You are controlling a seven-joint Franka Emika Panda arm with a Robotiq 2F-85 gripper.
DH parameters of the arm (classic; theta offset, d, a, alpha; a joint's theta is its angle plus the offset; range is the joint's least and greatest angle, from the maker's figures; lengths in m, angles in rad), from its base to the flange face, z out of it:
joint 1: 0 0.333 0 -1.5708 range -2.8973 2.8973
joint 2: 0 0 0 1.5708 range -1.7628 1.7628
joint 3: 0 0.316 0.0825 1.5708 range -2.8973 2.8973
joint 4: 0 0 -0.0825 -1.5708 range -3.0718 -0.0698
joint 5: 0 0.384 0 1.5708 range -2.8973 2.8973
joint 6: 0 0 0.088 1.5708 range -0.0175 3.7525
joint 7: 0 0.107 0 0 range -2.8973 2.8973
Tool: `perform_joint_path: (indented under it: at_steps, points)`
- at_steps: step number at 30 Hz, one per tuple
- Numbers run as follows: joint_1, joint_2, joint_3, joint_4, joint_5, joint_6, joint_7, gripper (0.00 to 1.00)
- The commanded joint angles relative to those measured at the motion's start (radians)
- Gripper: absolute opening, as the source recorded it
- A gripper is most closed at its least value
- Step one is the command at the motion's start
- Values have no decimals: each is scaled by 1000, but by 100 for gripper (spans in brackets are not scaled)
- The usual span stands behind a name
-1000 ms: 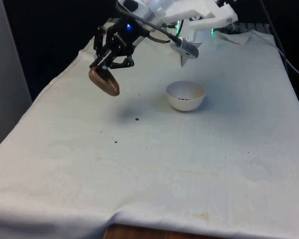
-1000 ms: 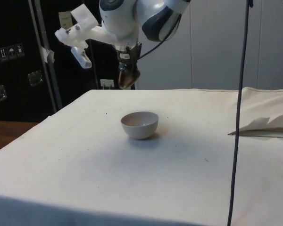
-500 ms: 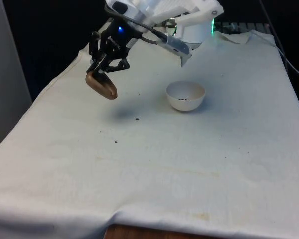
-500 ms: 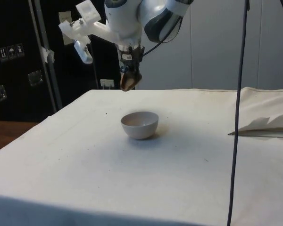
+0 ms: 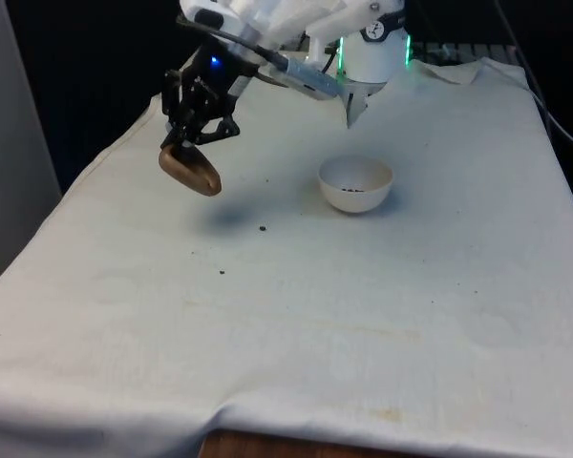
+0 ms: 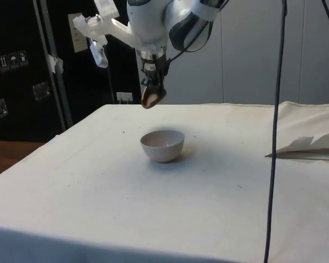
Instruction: Pour the coffee beans from the cup into the bowl.
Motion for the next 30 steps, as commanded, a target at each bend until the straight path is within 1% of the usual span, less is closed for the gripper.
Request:
perform_joint_path:
  at_steps: [1, 2, 3, 4, 5, 9, 10, 11, 13, 18, 19, 20, 22, 23, 27, 28, 29, 30]
  points:
    - [-13, 1, 9, -6, 20, 21, -20, 0]
    - [0, 1, -2, 0, 9, 4, -7, 0]
    - [-14, 2, 7, -7, 29, 25, -26, 0]
    - [-14, 5, 3, -7, 46, 34, -39, 0]
    - [-14, 5, 3, -7, 46, 34, -39, 0]
    - [-16, 10, -1, -9, 91, 53, -72, 0]
    - [-2, 10, -11, -1, 72, 35, -54, 0]
    - [-16, 11, -1, -9, 100, 56, -79, 0]
    - [-17, 13, -3, -10, 130, 64, -101, 0]
    - [-18, 25, -5, -8, 178, 80, -136, 0]
    - [-5, 23, -17, -2, 164, 63, -121, 0]
    - [-18, 35, -4, -4, 196, 87, -148, 0]
    - [-18, 39, -4, -2, 205, 90, -155, 0]
    - [-19, 48, -2, 2, 224, 94, -169, 0]
    - [-20, 61, 1, 7, 263, 104, -200, 0]
    - [-5, 62, -17, 13, 247, 96, -184, 0]
    - [-20, 63, 1, 9, 274, 105, -209, 0]
    - [-20, 67, 2, 11, 297, 107, -229, 0]
